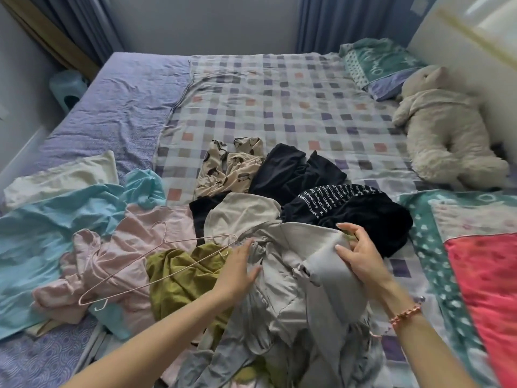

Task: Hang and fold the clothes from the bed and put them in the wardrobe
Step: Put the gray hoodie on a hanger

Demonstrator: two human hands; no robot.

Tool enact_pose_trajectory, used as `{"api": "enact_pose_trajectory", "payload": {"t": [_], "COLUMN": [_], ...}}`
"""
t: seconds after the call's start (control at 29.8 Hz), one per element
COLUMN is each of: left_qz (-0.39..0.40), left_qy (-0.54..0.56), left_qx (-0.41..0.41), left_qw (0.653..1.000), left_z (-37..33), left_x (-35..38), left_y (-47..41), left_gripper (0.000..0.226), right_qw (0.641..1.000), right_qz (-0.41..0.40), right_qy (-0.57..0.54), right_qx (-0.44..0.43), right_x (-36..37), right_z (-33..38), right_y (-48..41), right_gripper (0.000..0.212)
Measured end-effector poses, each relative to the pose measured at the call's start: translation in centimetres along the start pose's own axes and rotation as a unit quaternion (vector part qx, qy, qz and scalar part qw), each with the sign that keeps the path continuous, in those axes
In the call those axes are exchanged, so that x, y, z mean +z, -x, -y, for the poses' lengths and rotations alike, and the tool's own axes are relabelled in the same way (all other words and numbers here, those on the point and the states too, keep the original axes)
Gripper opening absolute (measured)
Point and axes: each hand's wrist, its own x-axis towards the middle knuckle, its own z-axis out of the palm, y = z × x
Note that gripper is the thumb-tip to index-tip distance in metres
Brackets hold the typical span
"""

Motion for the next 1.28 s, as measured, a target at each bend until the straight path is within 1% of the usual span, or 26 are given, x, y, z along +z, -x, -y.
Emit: {"api": "enact_pose_trajectory", "payload": {"t": [0.07, 0.1, 0.17, 0.2, 0.27, 0.34, 0.37, 0.44, 0.47, 0.5, 0.57, 0.64, 0.71, 0.77, 0.81, 0.91, 0.94, 0.97, 1.01, 1.04, 1.11, 1.14, 1.18, 1.21, 1.24, 1.28], "left_qz": [-0.041, -0.034, 0.010, 0.032, 0.078, 0.140, 0.164, 0.174, 0.165, 0.166, 0.234, 0.333, 0.411, 0.434, 0.435, 0.359, 0.335, 0.319, 0.330, 0.301, 0.282, 0.259, 0.228, 0.197, 0.163, 0.136], "left_qy": [0.010, -0.005, -0.089, -0.125, -0.142, -0.096, -0.062, 0.030, 0.081, 0.137, 0.252, 0.318, 0.263, 0.240, 0.277, 0.465, 0.485, 0.498, 0.491, 0.486, 0.419, 0.397, 0.375, 0.370, 0.376, 0.383], "left_qx": [0.045, 0.064, 0.119, 0.148, 0.208, 0.240, 0.234, 0.185, 0.151, 0.116, 0.018, -0.069, -0.114, -0.141, -0.152, -0.192, -0.191, -0.189, -0.193, -0.205, -0.241, -0.260, -0.286, -0.308, -0.333, -0.350], "left_qw": [0.998, 0.997, 0.989, 0.981, 0.965, 0.956, 0.956, 0.967, 0.971, 0.970, 0.939, 0.885, 0.865, 0.857, 0.843, 0.786, 0.785, 0.784, 0.783, 0.795, 0.829, 0.841, 0.852, 0.854, 0.849, 0.844], "left_z": [-2.8, -3.9, -6.2, -7.0, -8.2, -8.5, -8.4, -7.7, -7.4, -6.9, -5.8, -5.1, -5.3, -4.3, -4.4, -1.6, -0.1, 1.4, 1.8, 4.9, 5.7, 6.9, 8.3, 10.0, 9.3, 11.2], "left_x": [-0.5, -0.7, -1.1, -1.2, -1.2, -0.7, -0.5, -0.5, -1.0, -1.5, -1.5, -1.6, -1.1, -2.1, -2.9, -6.5, -8.1, -9.3, -9.3, -10.7, -10.1, -8.8, -8.0, -7.2, -6.7, -6.1], "left_y": [-0.8, -1.1, -1.3, -1.4, -0.8, 0.6, 1.4, 3.2, 4.7, 6.2, 8.2, 11.5, 13.1, 15.1, 14.9, 14.7, 14.4, 13.9, 14.1, 13.1, 13.4, 13.3, 12.9, 12.5, 12.9, 12.2], "left_gripper": [0.090, 0.099, 0.104, 0.096, 0.063, 0.032, 0.030, 0.045, 0.050, 0.052, 0.047, 0.049, 0.055, 0.044, 0.036, 0.031, 0.034, 0.038, 0.041, 0.042, 0.026, 0.013, 0.006, 0.009, 0.015, 0.024], "right_qw": [0.985, 0.970, 0.940, 0.927, 0.912, 0.895, 0.878, 0.828, 0.807, 0.799, 0.814, 0.824, 0.849, 0.850, 0.851, 0.832, 0.812, 0.782, 0.747, 0.704, 0.612, 0.596, 0.604, 0.619, 0.650, 0.682], "right_qz": [0.170, 0.230, 0.299, 0.314, 0.328, 0.328, 0.327, 0.328, 0.323, 0.318, 0.286, 0.276, 0.253, 0.233, 0.198, 0.110, 0.087, 0.062, 0.036, 0.023, 0.015, 0.027, 0.045, 0.082, 0.119, 0.162], "right_qy": [0.026, 0.071, 0.163, 0.198, 0.237, 0.289, 0.335, 0.448, 0.488, 0.504, 0.497, 0.474, 0.432, 0.430, 0.442, 0.495, 0.532, 0.583, 0.638, 0.687, 0.777, 0.789, 0.781, 0.765, 0.736, 0.701], "right_qx": [0.010, 0.009, -0.024, -0.046, -0.071, -0.088, -0.094, -0.086, -0.080, -0.077, -0.096, -0.143, -0.168, -0.193, -0.204, -0.225, -0.223, -0.209, -0.183, -0.178, -0.147, -0.144, -0.155, -0.155, -0.148, -0.132], "right_x": [-1.3, -1.6, -1.7, -1.6, -1.5, -2.0, -2.5, -3.4, -3.9, -4.1, -4.4, -3.2, -2.3, -0.1, 0.0, 1.9, 2.9, 3.8, 3.3, 6.8, 8.6, 10.3, 13.2, 16.1, 17.5, 20.5], "right_z": [5.2, 7.2, 10.8, 12.3, 14.6, 16.2, 16.6, 16.7, 16.9, 17.0, 17.5, 18.5, 19.9, 20.4, 20.8, 20.5, 20.2, 19.9, 18.8, 18.1, 15.4, 13.6, 11.6, 9.7, 8.1, 6.4], "right_y": [1.9, 2.8, 4.9, 5.8, 7.7, 9.0, 9.4, 9.2, 10.0, 10.4, 10.6, 11.1, 10.6, 9.6, 8.7, 5.0, 3.3, 1.9, 1.7, -0.9, -1.3, -1.8, -2.9, -3.9, -3.3, -3.8], "right_gripper": [0.042, 0.043, 0.040, 0.038, 0.037, 0.056, 0.071, 0.092, 0.093, 0.087, 0.065, 0.055, 0.045, 0.039, 0.038, 0.029, 0.025, 0.024, 0.025, 0.027, 0.032, 0.034, 0.036, 0.036, 0.035, 0.034]}}
